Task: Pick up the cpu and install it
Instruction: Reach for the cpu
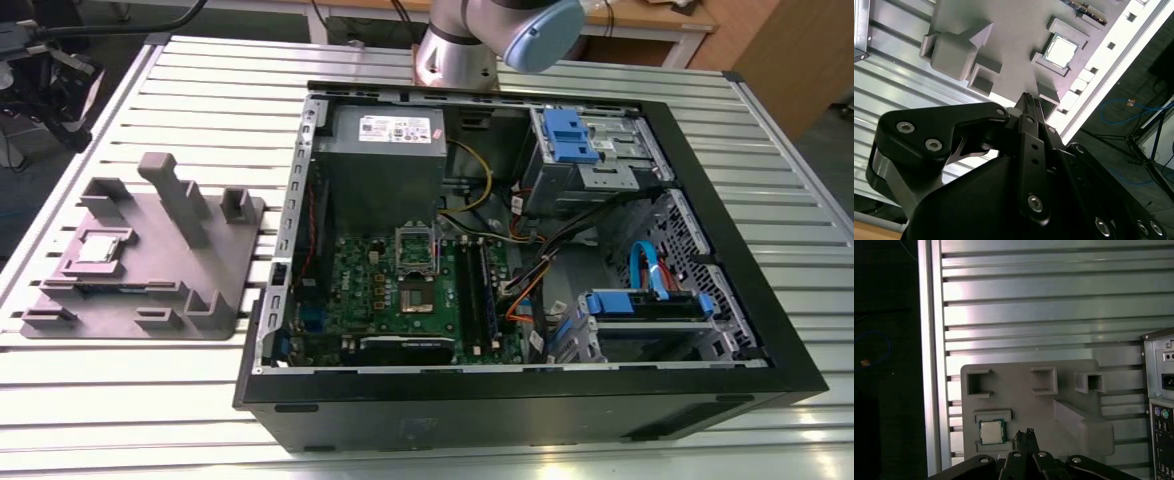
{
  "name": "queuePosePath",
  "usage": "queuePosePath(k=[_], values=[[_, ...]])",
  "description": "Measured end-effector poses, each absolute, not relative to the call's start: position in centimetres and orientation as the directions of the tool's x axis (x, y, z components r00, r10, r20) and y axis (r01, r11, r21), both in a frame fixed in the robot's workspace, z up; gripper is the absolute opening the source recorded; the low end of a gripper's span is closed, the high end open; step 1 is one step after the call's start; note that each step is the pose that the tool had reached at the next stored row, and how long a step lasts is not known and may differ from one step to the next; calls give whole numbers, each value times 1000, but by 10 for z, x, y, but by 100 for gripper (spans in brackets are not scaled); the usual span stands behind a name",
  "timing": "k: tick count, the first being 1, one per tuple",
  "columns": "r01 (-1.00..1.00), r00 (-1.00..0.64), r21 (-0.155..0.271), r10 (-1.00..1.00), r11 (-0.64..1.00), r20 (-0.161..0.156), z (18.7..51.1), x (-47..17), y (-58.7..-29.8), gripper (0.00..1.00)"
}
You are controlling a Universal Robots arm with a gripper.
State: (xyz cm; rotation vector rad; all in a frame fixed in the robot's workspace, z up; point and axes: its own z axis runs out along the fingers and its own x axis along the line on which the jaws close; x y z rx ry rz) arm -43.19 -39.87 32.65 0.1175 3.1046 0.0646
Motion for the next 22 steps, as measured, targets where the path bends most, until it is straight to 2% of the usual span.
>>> queuePosePath(k=[3, 8, 22], values=[[75, -997, 42, 76, 996, -21, 326, -432, -399, 11], [77, -997, 38, 76, 996, 29, 325, -432, -399, 11], [77, -997, 38, 76, 996, 29, 319, -436, -403, 11]])
